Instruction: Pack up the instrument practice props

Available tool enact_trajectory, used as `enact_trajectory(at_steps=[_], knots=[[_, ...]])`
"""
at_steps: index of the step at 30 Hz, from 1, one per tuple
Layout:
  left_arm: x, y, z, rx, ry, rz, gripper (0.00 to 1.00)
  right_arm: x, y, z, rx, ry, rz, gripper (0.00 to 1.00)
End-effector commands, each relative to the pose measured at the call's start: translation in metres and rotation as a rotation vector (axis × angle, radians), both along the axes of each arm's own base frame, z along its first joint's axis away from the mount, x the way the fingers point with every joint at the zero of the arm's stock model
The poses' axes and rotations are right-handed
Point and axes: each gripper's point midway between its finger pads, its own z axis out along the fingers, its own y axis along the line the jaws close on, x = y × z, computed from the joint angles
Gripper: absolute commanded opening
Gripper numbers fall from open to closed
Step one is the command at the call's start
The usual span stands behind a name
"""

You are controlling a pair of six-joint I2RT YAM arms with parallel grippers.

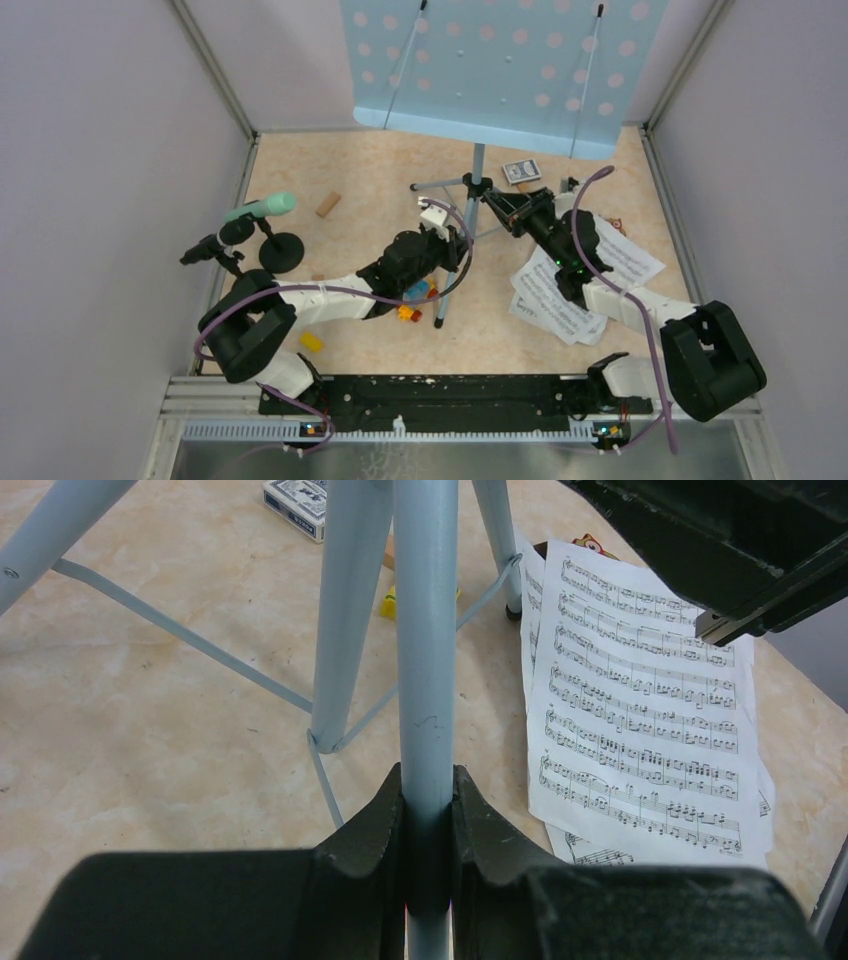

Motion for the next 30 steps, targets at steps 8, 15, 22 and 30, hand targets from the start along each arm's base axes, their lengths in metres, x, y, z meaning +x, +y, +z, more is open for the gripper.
enact_trajectory(at_steps=[8,15,22,30], knots=[[-0.020,0.019,-0.075,0.178,0.167,-0.016,0.00,0.004,0.005,0.040,-0.438,-0.399,0.029,0.00],[-0.020,0.014,-0.074,0.169,0.173,-0.032,0.00,-0.023,0.034,0.031,-0.909,-0.920,0.242,0.00],[-0.021,0.015,-0.071,0.174,0.167,-0.037,0.00,-0.059,0.059,-0.016,-1.437,-1.578,0.504,0.00],[-0.026,0.027,-0.075,0.198,0.164,-0.020,0.00,-0.067,0.040,-0.077,-2.104,-1.925,0.810,0.00]])
